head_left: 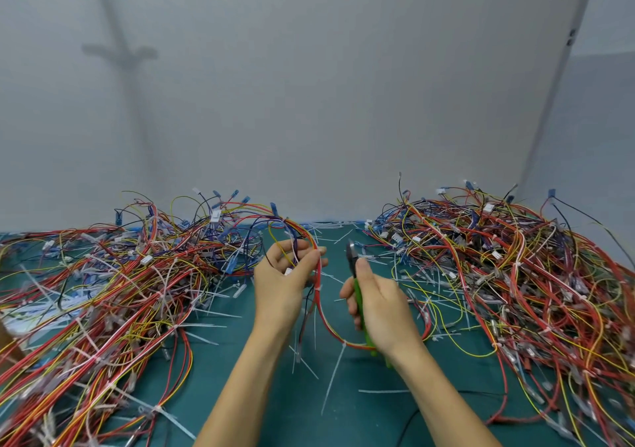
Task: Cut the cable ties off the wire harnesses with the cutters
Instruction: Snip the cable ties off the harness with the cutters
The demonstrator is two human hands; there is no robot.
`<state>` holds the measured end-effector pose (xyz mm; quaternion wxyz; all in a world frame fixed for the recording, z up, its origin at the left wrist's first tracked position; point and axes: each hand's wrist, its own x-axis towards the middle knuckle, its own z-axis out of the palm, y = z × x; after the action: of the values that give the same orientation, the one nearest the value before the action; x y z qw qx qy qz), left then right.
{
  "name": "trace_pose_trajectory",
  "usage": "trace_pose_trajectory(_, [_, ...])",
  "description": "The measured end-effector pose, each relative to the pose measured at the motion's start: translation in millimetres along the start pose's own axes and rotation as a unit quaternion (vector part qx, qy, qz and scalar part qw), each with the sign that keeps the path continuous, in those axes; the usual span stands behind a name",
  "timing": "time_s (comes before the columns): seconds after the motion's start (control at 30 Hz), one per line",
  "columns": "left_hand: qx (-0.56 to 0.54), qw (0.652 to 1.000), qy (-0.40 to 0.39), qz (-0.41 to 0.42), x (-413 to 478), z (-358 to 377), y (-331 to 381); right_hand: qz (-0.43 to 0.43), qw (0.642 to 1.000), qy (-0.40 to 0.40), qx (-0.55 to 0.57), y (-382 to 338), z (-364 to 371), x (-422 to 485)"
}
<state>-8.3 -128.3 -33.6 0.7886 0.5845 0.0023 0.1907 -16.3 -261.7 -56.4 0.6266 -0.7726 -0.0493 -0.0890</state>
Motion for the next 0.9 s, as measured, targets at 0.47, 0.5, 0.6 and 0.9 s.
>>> trace_pose_trajectory(0.47, [0.042,0.987,-0.118,-0.099,3.6,-13.4,9.8,-0.041,0.997,-0.054,0.043,0.8,0.6,-1.4])
trace_pose_trajectory(0.5, [0.048,0.987,-0.12,-0.092,2.4,-13.4,9.6,-0.045,0.996,-0.063,0.034,1.0,2.4,-2.1])
trace_pose_trajectory(0.6, [0.073,0.988,-0.119,-0.073,1.6,-12.9,6.8,-0.052,0.996,-0.068,-0.007,1.9,6.9,-3.4])
trace_pose_trajectory(0.9, [0.039,0.998,-0.043,-0.035,6.9,-15.7,4.2,-0.046,0.957,0.104,0.266,-11.3,-9.9,1.8])
